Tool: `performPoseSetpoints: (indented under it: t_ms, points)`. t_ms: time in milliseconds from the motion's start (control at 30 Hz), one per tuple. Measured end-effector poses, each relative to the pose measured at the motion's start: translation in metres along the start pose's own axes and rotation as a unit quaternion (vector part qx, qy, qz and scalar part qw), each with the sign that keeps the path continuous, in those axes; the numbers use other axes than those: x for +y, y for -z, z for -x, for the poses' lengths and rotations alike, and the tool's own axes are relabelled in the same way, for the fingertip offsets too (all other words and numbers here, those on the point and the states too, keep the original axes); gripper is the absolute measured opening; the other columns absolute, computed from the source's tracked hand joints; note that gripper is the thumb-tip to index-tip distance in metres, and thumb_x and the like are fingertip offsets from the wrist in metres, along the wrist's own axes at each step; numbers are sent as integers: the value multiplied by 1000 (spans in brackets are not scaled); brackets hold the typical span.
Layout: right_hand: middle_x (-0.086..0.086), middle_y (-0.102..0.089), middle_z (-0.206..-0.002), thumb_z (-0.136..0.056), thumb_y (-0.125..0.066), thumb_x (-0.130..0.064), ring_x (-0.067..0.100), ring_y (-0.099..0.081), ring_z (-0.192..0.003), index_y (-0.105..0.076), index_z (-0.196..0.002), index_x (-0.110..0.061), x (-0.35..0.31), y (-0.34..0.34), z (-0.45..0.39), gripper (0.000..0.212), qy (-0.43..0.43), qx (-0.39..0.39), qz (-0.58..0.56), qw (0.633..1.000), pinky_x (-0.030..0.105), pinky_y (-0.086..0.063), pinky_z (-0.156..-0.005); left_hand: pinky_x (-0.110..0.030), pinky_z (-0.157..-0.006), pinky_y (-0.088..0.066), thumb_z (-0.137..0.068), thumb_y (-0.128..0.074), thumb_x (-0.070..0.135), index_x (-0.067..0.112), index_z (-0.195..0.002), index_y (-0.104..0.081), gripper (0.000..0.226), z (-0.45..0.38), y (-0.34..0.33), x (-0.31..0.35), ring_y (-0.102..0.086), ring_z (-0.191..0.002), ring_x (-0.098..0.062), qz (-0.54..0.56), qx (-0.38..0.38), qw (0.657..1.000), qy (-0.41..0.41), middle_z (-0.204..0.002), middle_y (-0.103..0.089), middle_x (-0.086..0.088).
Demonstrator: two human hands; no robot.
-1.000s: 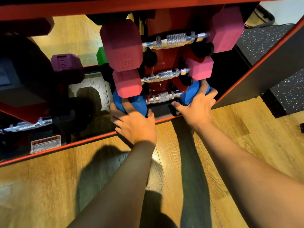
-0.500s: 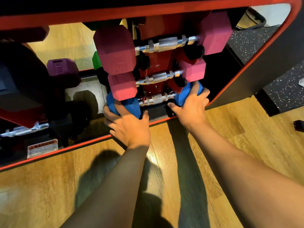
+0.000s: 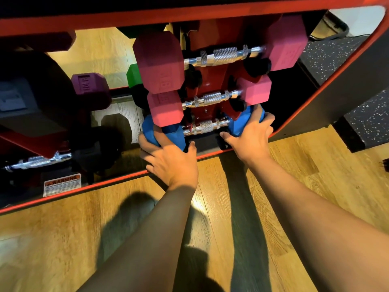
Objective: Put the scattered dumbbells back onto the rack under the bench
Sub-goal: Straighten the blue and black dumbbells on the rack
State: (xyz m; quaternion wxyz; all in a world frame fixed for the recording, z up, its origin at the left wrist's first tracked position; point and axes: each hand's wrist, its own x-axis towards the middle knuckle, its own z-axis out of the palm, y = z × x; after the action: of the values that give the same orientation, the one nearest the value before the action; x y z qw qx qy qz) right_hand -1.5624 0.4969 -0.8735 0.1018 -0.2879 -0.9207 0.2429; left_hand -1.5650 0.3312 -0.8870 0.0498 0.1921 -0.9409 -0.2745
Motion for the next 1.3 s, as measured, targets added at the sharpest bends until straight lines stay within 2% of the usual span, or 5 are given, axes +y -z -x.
performPoseSetpoints:
  t_ms: [300, 467, 900, 1067, 1300]
  points:
    - [19, -23, -143, -70, -86, -46, 42, -35, -122, -17, -152, -20, 2, -2, -1, 110, 6, 5, 1, 1000, 48, -43, -100, -48, -93, -42, -71, -75, 58, 26, -140, -14, 97, 2, 1, 1, -45, -116, -41, 3, 2, 1000, -4, -155, -15, -16]
    - [20, -23, -143, -70, -86, -46, 43, -35, -121, -17, -153, -17, 2, -2, -1, 112, 7, 2, 1, 1000, 46, -41, -101, -50, -95, -41, -71, -76, 55, 28, -144, -18, 97, 3, 1, 1, -41, -122, -41, 13, 2, 1000, -7, -155, -14, -16]
    - [20, -23, -143, -69, -86, -46, 44, -36, -121, -17, -153, -20, 2, -1, -1, 112, 3, -1, 7, 1000, 48, -43, -99, -51, -94, -43, -70, -77, 53, 29, -142, -18, 96, 4, 2, 2, -42, -122, -42, 15, 1, 1000, -2, -155, -15, -16]
    - [20, -22, -144, -68, -86, -50, 43, -35, -122, -14, -154, -21, 0, 2, -1, 115, -7, -7, 10, 1000, 48, -43, -101, -50, -93, -43, -73, -75, 54, 27, -140, -20, 90, 6, 5, 4, -45, -118, -40, 9, -4, 1000, -12, -155, -17, -16]
    - [20, -22, -146, -68, -82, -60, 42, -34, -124, -11, -156, -20, -5, 5, 2, 119, -23, -14, 14, 1000, 47, -41, -101, -52, -97, -39, -72, -73, 57, 26, -142, -23, 92, 5, 15, 1, -41, -128, -39, 20, -27, 999, -17, -155, -16, -10]
